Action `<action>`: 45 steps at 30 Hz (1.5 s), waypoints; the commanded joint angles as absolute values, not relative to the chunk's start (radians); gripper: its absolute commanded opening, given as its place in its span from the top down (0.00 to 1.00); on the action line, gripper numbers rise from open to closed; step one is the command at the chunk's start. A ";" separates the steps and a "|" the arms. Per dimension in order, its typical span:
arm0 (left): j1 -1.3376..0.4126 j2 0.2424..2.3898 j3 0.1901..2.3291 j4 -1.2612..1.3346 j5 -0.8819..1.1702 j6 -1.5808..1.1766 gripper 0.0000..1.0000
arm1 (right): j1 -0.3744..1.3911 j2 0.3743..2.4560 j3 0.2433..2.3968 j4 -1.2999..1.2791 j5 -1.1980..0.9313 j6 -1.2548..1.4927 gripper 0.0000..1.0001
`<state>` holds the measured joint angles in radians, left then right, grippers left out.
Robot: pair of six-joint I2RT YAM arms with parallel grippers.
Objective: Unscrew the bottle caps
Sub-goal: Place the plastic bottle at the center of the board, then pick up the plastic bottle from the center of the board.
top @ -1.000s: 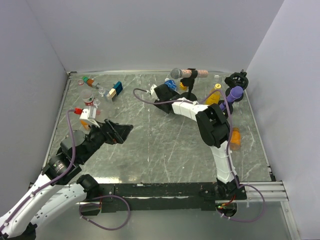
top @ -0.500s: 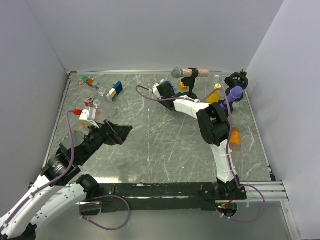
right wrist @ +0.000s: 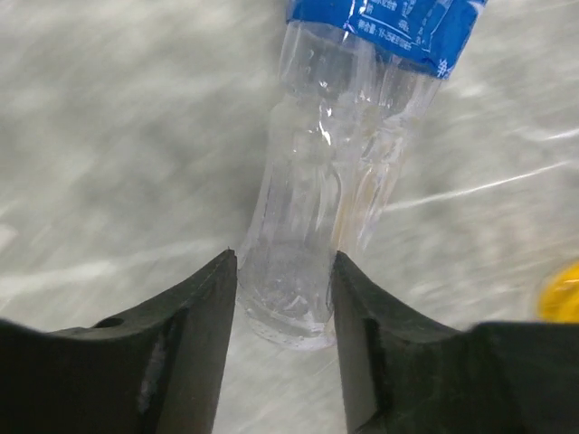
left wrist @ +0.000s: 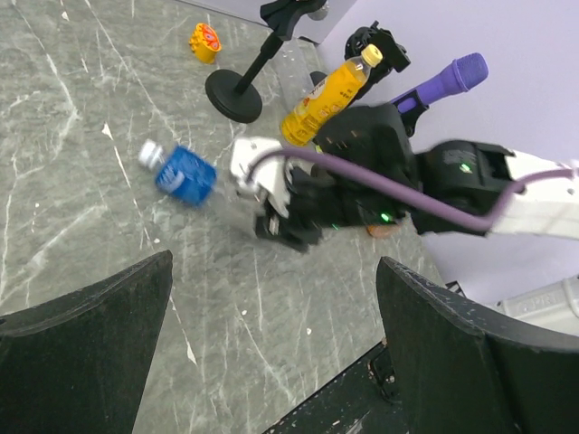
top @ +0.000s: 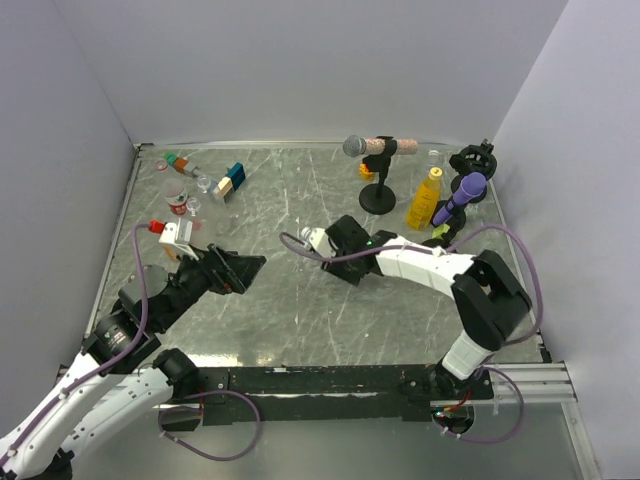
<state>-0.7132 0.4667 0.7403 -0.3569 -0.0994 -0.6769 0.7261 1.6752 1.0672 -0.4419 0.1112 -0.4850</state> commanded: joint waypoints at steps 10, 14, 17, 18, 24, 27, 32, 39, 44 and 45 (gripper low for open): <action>-0.715 0.456 0.707 -0.313 -0.014 -0.747 0.03 | 0.739 1.617 1.097 -0.612 -0.064 -0.430 0.10; -0.715 0.437 0.700 -0.330 -0.011 -0.759 0.03 | 0.729 1.704 1.186 -0.618 -0.063 -0.417 0.07; -0.716 0.419 0.683 -0.337 -0.015 -0.767 0.03 | 0.718 1.775 1.238 -0.620 -0.057 -0.407 0.07; -0.715 0.410 0.680 -0.337 -0.015 -0.770 0.03 | 0.716 1.798 1.253 -0.618 -0.051 -0.403 0.05; -0.716 0.362 0.629 -0.296 0.035 -0.756 0.03 | 0.707 1.902 1.296 -0.623 -0.055 -0.417 0.05; -0.715 0.339 0.598 -0.284 0.051 -0.761 0.03 | 0.706 1.917 1.284 -0.629 -0.078 -0.425 0.06; -0.715 0.333 0.565 -0.279 0.066 -0.773 0.03 | 0.674 1.869 1.266 -0.643 -0.155 -0.428 0.27; -0.715 0.360 0.575 -0.252 0.097 -0.750 0.03 | 0.588 1.674 1.223 -0.705 -0.421 -0.510 0.60; -0.715 0.383 0.563 -0.181 0.175 -0.713 0.03 | 0.578 1.450 1.119 -0.750 -0.693 -0.667 0.64; -0.715 0.383 0.554 -0.158 0.201 -0.707 0.03 | 0.577 1.409 1.103 -0.758 -0.724 -0.690 0.64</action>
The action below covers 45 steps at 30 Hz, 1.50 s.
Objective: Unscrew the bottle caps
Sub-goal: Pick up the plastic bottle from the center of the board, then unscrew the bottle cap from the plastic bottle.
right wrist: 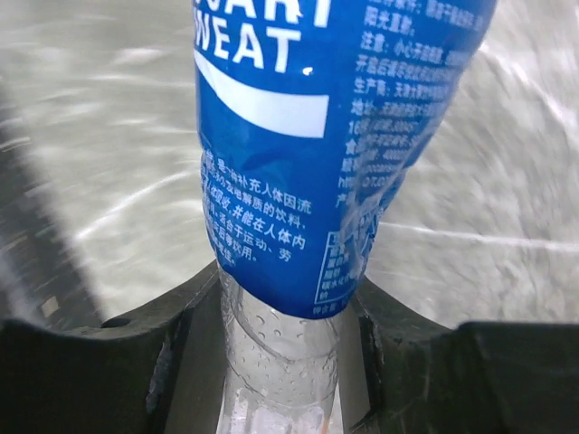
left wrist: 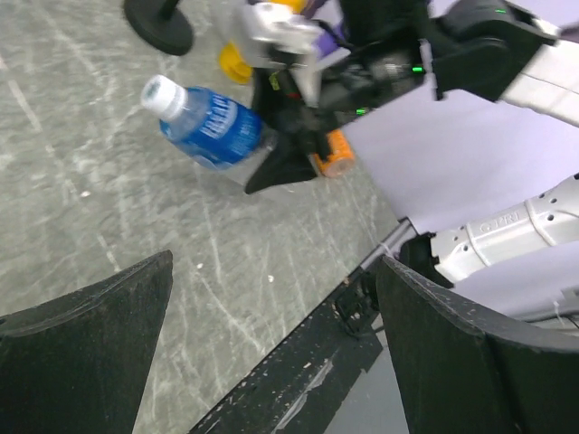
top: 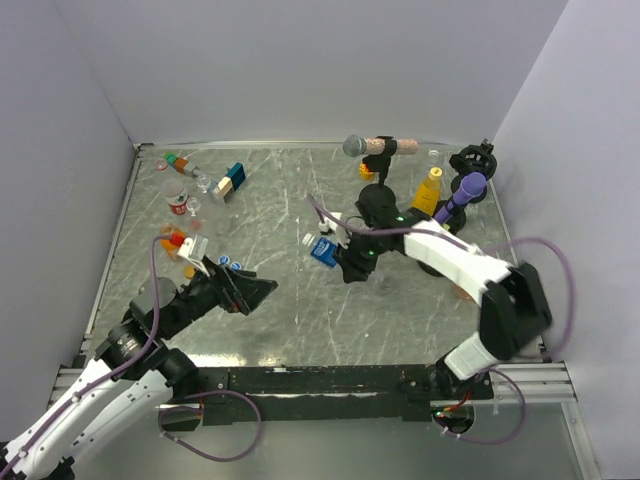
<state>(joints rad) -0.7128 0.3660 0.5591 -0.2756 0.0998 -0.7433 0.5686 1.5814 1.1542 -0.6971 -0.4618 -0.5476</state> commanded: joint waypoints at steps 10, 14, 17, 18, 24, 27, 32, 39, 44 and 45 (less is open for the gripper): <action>-0.716 0.449 0.581 -0.051 0.379 -0.597 0.03 | 0.424 1.140 0.982 -0.853 -0.977 -0.867 0.66; -0.716 0.497 0.597 -0.029 0.406 -0.548 0.03 | 0.391 1.060 0.922 -0.893 -1.014 -0.922 0.66; -0.716 0.540 0.617 -0.026 0.419 -0.500 0.03 | 0.348 1.016 0.897 -0.900 -1.066 -0.959 0.66; -0.718 0.555 0.630 -0.031 0.422 -0.482 0.03 | 0.333 1.008 0.900 -0.905 -1.080 -0.965 0.65; -0.718 0.629 0.679 -0.044 0.443 -0.345 0.03 | 0.279 1.041 0.933 -0.994 -1.167 -1.060 0.66; -0.716 0.678 0.698 -0.037 0.459 -0.304 0.03 | 0.275 1.072 0.954 -1.037 -1.193 -1.100 0.66; -0.716 0.738 0.753 -0.049 0.416 -0.288 0.03 | 0.273 1.130 1.028 -1.129 -1.207 -1.164 0.66; -0.715 0.689 0.761 -0.052 0.330 -0.255 0.03 | 0.275 1.296 1.320 -1.327 -1.160 -1.180 0.66; -0.707 0.660 0.759 -0.093 0.242 -0.262 0.03 | 0.288 1.403 1.454 -1.439 -1.235 -1.204 0.66; -0.704 0.661 0.768 -0.106 0.239 -0.270 0.03 | 0.291 1.417 1.460 -1.440 -1.236 -1.200 0.67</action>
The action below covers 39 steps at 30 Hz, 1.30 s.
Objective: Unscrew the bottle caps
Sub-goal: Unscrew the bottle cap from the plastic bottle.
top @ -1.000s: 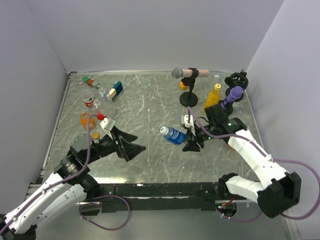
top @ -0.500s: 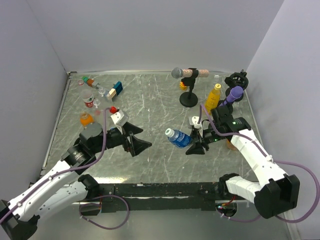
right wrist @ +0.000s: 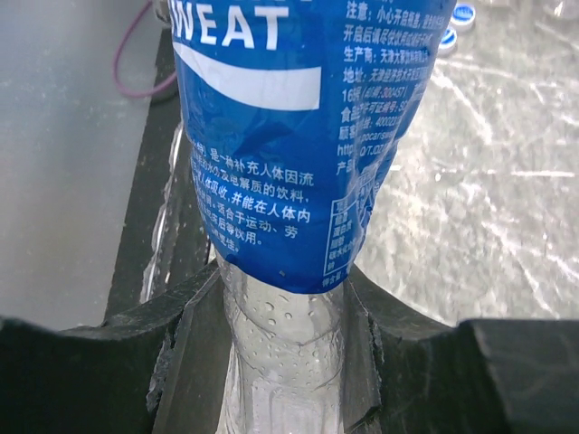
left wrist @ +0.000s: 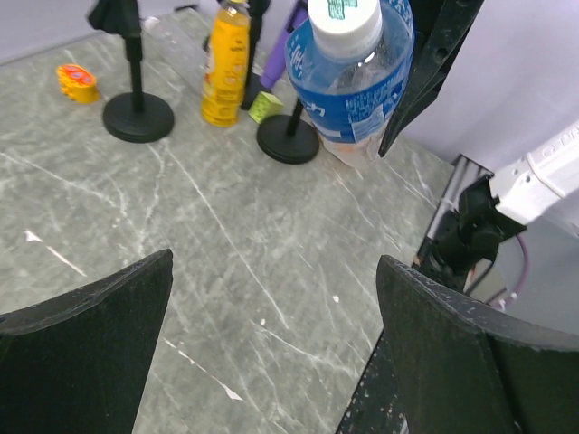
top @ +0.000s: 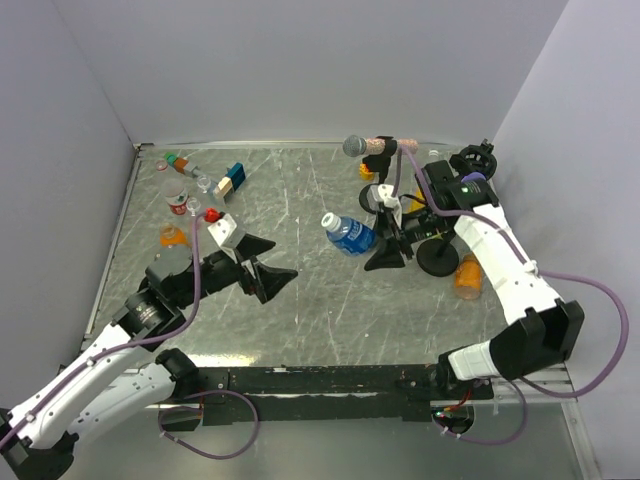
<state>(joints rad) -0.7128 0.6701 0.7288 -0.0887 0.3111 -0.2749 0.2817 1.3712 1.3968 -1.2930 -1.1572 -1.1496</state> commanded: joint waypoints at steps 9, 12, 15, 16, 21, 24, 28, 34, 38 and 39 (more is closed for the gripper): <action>-0.579 0.707 0.821 -0.092 0.406 -0.359 0.03 | 0.328 1.376 1.422 -1.310 -1.195 -1.100 0.66; -0.493 0.729 0.827 -0.055 0.521 -0.432 0.03 | 0.337 1.359 1.398 -1.290 -1.164 -1.091 0.66; -0.433 0.752 0.825 -0.008 0.659 -0.512 0.03 | 0.339 1.335 1.364 -1.272 -1.160 -1.086 0.67; -0.423 0.758 0.828 0.026 0.688 -0.534 0.03 | 0.339 1.322 1.350 -1.264 -1.158 -1.086 0.66; -0.419 0.756 0.839 0.014 0.712 -0.558 0.03 | 0.350 1.270 1.287 -1.240 -1.103 -1.083 0.67; -0.419 0.758 0.842 0.002 0.729 -0.555 0.03 | 0.359 1.227 1.244 -1.212 -1.059 -1.068 0.67; -0.420 0.776 0.841 -0.043 0.742 -0.560 0.03 | 0.374 1.181 1.203 -1.192 -1.005 -1.065 0.66; -0.532 0.795 0.877 -0.138 0.646 -0.468 0.01 | 0.376 1.118 1.134 -1.155 -0.963 -1.060 0.66; -0.653 0.845 0.908 -0.181 0.554 -0.442 0.03 | 0.376 1.088 1.100 -1.135 -0.950 -1.055 0.66; -0.664 0.851 0.910 -0.173 0.551 -0.443 0.04 | 0.376 1.083 1.094 -1.137 -0.943 -1.055 0.66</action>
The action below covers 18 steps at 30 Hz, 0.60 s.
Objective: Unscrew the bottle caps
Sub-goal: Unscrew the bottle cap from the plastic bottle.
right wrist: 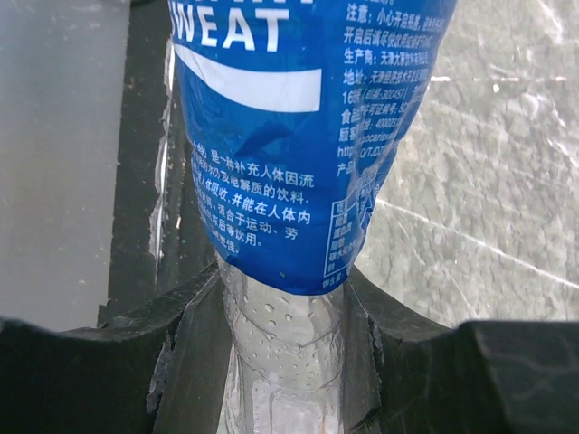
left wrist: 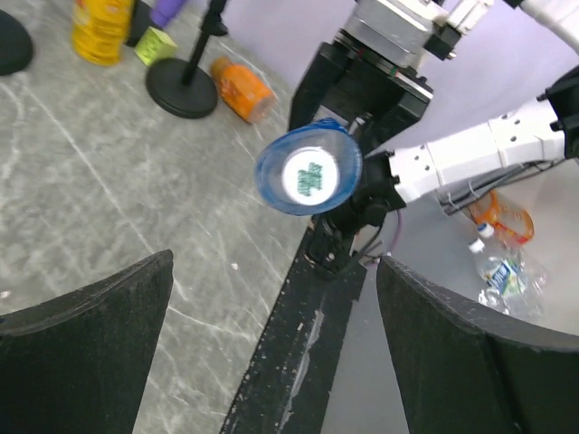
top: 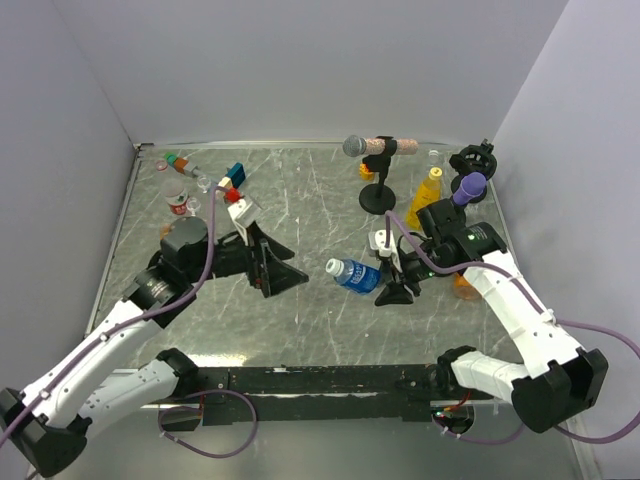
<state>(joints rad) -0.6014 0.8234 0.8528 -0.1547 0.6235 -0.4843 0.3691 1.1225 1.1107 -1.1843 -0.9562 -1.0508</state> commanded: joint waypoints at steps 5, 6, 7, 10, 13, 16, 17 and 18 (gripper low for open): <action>-0.704 0.870 0.882 -0.083 0.566 -0.477 0.08 | 0.376 1.072 1.080 -1.152 -0.954 -1.066 0.66; -0.719 0.880 0.881 -0.069 0.565 -0.479 0.10 | 0.377 1.069 1.075 -1.151 -0.959 -1.066 0.66; -0.733 0.891 0.881 -0.060 0.561 -0.477 0.12 | 0.377 1.069 1.075 -1.152 -0.960 -1.066 0.66; -0.776 0.923 0.884 -0.019 0.542 -0.465 0.16 | 0.379 1.074 1.074 -1.155 -0.969 -1.069 0.66; -0.824 0.952 0.900 -0.008 0.511 -0.422 0.18 | 0.382 1.078 1.077 -1.161 -0.977 -1.069 0.66; -0.844 0.986 0.917 -0.011 0.496 -0.388 0.22 | 0.385 1.085 1.081 -1.166 -0.985 -1.072 0.66; -0.845 0.994 0.920 -0.011 0.495 -0.385 0.24 | 0.385 1.086 1.081 -1.166 -0.986 -1.072 0.66; -0.847 1.003 0.923 -0.012 0.495 -0.380 0.26 | 0.384 1.088 1.083 -1.167 -0.988 -1.072 0.66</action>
